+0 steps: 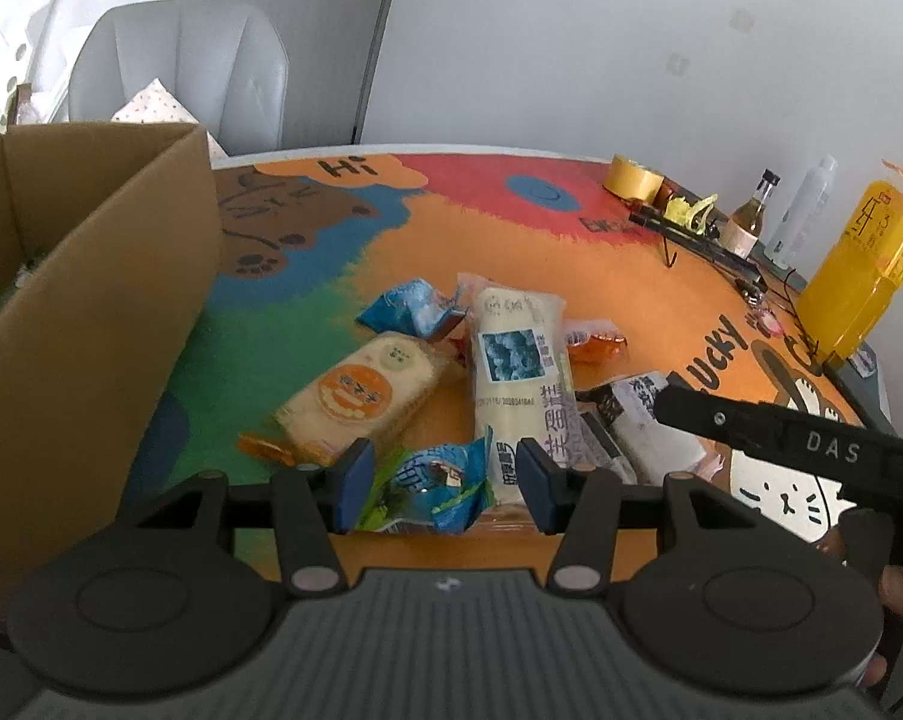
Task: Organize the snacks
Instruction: 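Grasp the blue candy with the left gripper while the right grasps the white bread pack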
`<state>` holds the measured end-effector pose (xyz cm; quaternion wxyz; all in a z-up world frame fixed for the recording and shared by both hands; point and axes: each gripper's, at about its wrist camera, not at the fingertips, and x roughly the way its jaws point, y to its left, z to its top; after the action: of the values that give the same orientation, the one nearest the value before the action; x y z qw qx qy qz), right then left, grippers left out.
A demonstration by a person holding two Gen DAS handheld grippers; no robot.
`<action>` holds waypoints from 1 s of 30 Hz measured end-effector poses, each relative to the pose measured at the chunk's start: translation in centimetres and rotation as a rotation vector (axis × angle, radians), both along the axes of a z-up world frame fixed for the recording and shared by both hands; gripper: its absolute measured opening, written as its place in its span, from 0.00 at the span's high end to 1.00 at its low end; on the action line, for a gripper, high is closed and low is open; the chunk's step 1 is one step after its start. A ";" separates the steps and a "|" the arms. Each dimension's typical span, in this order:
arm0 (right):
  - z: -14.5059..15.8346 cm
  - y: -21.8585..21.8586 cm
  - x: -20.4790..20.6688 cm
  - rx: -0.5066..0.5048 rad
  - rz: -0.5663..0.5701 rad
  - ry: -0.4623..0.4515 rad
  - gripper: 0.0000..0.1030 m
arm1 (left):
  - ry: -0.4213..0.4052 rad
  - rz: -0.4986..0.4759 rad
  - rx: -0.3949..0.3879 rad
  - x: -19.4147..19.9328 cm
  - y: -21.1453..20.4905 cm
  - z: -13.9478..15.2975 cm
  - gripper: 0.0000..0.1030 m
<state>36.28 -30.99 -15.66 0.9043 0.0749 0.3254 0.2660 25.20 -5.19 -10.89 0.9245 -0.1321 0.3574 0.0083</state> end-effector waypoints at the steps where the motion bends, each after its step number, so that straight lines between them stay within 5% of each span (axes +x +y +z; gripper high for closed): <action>1: -0.1 0.1 0.1 -0.001 0.004 0.001 0.30 | 0.003 0.004 -0.002 0.1 0.0 -0.2 0.50; 9: -1.1 1.7 0.0 -0.068 0.035 -0.001 0.30 | 0.008 -0.007 -0.028 0.0 0.1 -0.7 0.50; 14: -1.0 1.6 -0.8 -0.105 0.025 -0.017 0.53 | -0.007 -0.018 -0.063 -0.5 0.1 -0.6 0.71; 30: 0.2 -0.5 -4.5 -0.069 -0.002 -0.038 0.57 | -0.087 -0.011 -0.048 -3.8 -1.0 1.4 0.73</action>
<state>31.78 -31.50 -15.48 0.9126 0.0391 0.3172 0.2550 21.45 -6.19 -9.44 0.9357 -0.1522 0.3179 -0.0112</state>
